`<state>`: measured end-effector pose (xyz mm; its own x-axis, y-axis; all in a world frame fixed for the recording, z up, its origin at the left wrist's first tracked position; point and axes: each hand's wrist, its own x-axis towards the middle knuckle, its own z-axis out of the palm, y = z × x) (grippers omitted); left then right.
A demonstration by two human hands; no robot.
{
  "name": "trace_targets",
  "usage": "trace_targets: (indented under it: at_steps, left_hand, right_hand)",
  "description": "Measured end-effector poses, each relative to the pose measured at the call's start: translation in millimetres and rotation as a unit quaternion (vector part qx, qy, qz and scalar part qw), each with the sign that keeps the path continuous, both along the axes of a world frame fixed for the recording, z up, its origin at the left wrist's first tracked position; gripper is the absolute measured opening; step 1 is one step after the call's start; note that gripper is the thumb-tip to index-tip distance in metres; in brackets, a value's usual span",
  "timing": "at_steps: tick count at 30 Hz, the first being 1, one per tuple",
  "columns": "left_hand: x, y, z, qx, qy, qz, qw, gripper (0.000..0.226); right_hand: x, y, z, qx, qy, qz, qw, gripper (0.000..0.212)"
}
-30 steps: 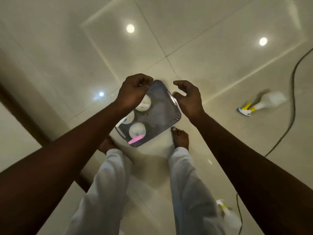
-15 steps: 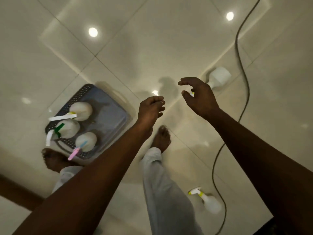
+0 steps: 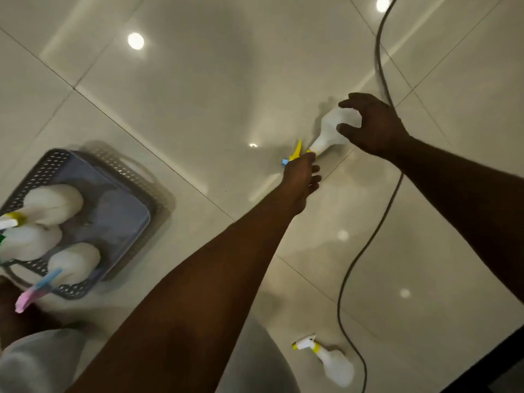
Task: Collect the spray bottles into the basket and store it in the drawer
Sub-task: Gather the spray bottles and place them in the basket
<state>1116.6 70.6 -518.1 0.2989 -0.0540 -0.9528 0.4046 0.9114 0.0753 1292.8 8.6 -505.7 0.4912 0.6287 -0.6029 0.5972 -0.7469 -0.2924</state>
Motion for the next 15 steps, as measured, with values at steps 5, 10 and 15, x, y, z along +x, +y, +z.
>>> trace_targets:
  at_steps: [5,10,15]
  left_hand:
    - [50,-16,-27,-0.040,-0.027,0.029,0.998,0.054]
    - [58,-15,-36,-0.058,-0.042,0.050,0.996,0.061]
    - [45,-10,-24,-0.060,-0.022,0.083,0.994,0.063]
  right_hand:
    - [20,14,-41,-0.064,0.031,-0.003,0.997,0.074]
    - [16,15,-63,-0.062,0.029,-0.027,0.997,0.082]
    - [0,7,-60,-0.038,0.018,-0.081,0.996,0.074]
